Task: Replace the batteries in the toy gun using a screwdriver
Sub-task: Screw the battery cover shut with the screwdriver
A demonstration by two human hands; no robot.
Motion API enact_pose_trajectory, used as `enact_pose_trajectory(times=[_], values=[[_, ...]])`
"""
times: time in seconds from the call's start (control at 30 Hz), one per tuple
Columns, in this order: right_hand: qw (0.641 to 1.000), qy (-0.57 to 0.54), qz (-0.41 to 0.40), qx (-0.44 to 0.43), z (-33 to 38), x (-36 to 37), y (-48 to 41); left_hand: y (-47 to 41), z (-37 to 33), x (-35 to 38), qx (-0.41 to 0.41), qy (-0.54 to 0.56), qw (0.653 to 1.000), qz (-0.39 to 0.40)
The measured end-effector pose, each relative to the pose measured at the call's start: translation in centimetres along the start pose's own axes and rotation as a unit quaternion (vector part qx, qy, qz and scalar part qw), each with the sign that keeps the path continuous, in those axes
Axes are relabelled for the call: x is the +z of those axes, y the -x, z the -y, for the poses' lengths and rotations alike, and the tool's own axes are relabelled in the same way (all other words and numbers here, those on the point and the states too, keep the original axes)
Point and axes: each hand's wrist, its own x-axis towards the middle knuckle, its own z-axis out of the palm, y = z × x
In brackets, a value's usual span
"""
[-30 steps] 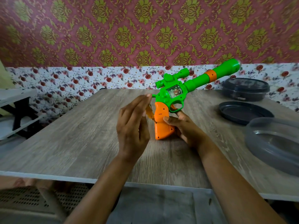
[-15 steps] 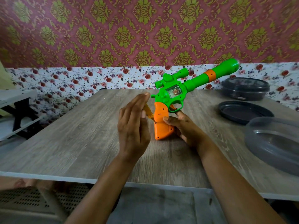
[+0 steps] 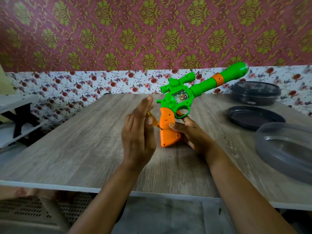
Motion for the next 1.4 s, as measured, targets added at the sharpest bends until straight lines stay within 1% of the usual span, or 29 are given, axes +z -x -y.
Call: enact_pose_trajectory(times=[0.13, 0.27, 0.47, 0.67, 0.83, 0.93, 1.0, 1.1, 1.2, 1.3, 1.4], values=[[1.000, -0.001, 0.000, 0.001, -0.05, -0.01, -0.03, -0.04, 0.31, -0.08, 0.021, -0.002, 1.000, -0.010], [1.000, -0.007, -0.002, -0.001, -0.06, 0.05, -0.04, -0.05, 0.54, -0.13, 0.022, -0.034, 0.999, -0.034], [1.000, 0.006, -0.004, 0.012, 0.08, -0.01, -0.02, -0.11, 0.19, 0.00, 0.009, -0.055, 0.998, -0.026], [1.000, -0.014, -0.004, 0.004, -0.07, 0.11, -0.02, -0.09, 0.17, -0.02, 0.028, -0.023, 0.999, -0.019], [1.000, -0.010, 0.002, 0.003, 0.03, 0.07, 0.08, 0.02, 0.33, -0.01, 0.002, -0.017, 0.999, -0.031], [1.000, -0.004, 0.000, 0.005, 0.02, 0.00, -0.04, 0.00, 0.07, 0.08, -0.013, -0.011, 1.000, -0.012], [1.000, -0.003, 0.001, 0.003, 0.00, 0.07, -0.03, 0.01, -0.04, 0.11, -0.001, -0.033, 0.999, 0.004], [1.000, -0.011, 0.000, 0.004, -0.22, 0.04, -0.11, -0.09, -0.14, 0.03, 0.012, -0.026, 1.000, 0.012], [1.000, -0.003, -0.003, 0.002, -0.31, -0.06, -0.17, -0.10, 0.16, -0.07, 0.014, -0.014, 1.000, 0.001], [1.000, -0.002, -0.001, 0.000, -0.30, -0.08, -0.13, -0.04, 0.37, -0.09, -0.007, -0.014, 1.000, -0.016], [1.000, 0.010, -0.008, 0.005, -0.24, -0.06, -0.13, -0.01, 0.30, 0.03, -0.025, -0.022, 0.999, -0.011]])
